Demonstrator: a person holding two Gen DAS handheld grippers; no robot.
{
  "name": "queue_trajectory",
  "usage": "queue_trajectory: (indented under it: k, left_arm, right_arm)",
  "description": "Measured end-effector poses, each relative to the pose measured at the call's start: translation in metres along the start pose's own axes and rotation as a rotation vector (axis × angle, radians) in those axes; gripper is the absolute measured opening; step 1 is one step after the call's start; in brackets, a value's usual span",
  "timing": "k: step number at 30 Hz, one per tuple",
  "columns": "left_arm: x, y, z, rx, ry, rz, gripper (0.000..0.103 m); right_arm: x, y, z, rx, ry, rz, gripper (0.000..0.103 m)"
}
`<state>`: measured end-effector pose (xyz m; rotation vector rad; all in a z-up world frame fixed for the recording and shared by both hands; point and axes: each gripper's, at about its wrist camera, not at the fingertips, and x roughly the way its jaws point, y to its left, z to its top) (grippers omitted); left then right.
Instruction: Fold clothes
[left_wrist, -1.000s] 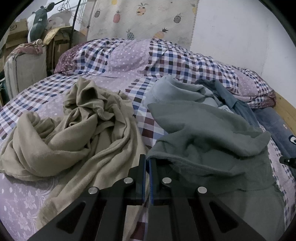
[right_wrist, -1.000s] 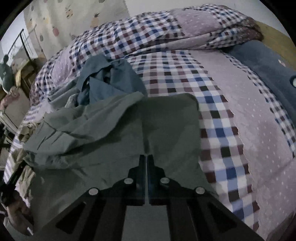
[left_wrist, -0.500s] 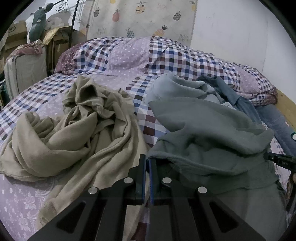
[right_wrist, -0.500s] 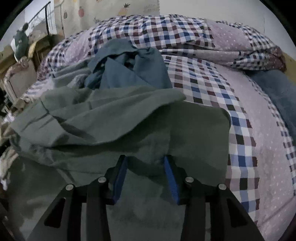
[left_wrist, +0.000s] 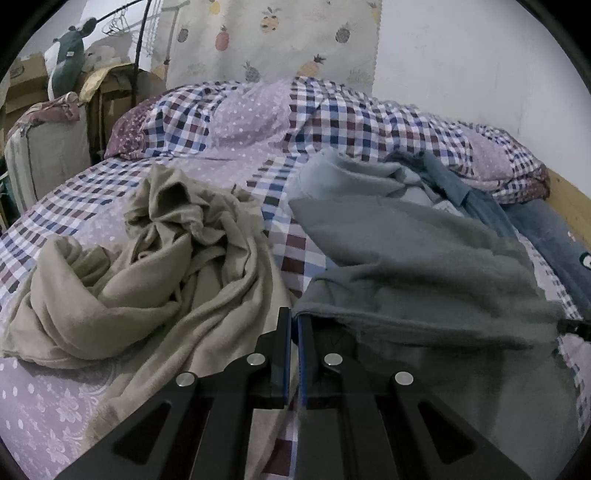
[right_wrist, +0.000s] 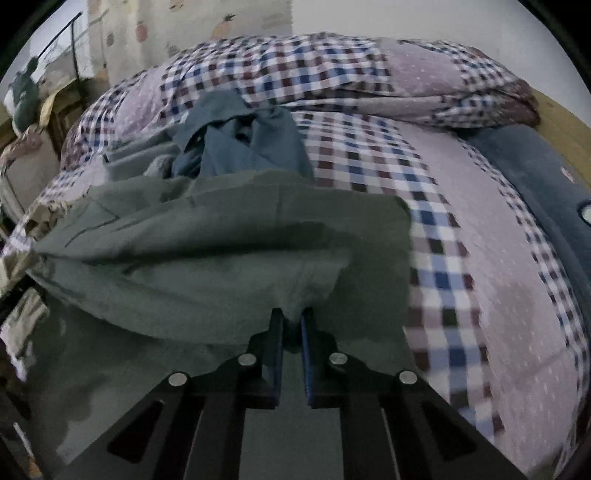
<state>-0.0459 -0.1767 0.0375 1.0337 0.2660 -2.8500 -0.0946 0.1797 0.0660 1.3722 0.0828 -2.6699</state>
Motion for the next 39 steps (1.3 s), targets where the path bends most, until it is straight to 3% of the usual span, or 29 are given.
queue_trajectory:
  k: [3,5,8,10,12,20,26,30,33,39]
  left_arm:
    - [0.0,0.0,0.0,0.005,0.004,0.005,0.002]
    - [0.0,0.001,0.0,0.008,0.007,0.006,0.004]
    - [0.004,0.002,-0.002,0.011,0.033,0.008,0.007]
    - [0.008,0.003,-0.004,0.009,0.06,0.006,0.008]
    - [0.009,0.005,-0.005,-0.001,0.075,0.006,0.011]
    - [-0.008,0.03,-0.004,-0.115,0.032,-0.007,0.057]
    - [-0.025,0.039,-0.002,-0.156,-0.008,-0.041,0.06]
    - [-0.015,0.034,-0.005,-0.112,0.07,-0.041,0.063]
    - [-0.003,0.033,-0.012,-0.087,0.128,-0.013,0.063]
    - [-0.005,0.033,-0.016,-0.077,0.138,0.029,0.063]
  right_arm:
    - [0.026,-0.002,-0.011,-0.016,0.145,-0.007,0.013]
    - [0.038,-0.004,-0.015,-0.018,0.195,-0.024,0.018]
    - [0.034,-0.01,-0.014,0.012,0.175,-0.049,0.018]
    - [0.028,-0.015,-0.011,0.047,0.139,-0.04,0.04]
    - [0.02,-0.019,-0.008,0.083,0.087,-0.02,0.047]
    - [0.011,-0.019,-0.023,0.151,0.047,0.003,0.047]
    - [-0.012,-0.041,-0.056,0.284,-0.031,0.047,0.049]
    - [-0.018,-0.061,-0.075,0.349,-0.069,0.089,0.05]
    - [-0.017,-0.061,-0.079,0.341,-0.077,0.1,0.051]
    - [-0.004,-0.054,-0.08,0.26,-0.057,0.109,0.051]
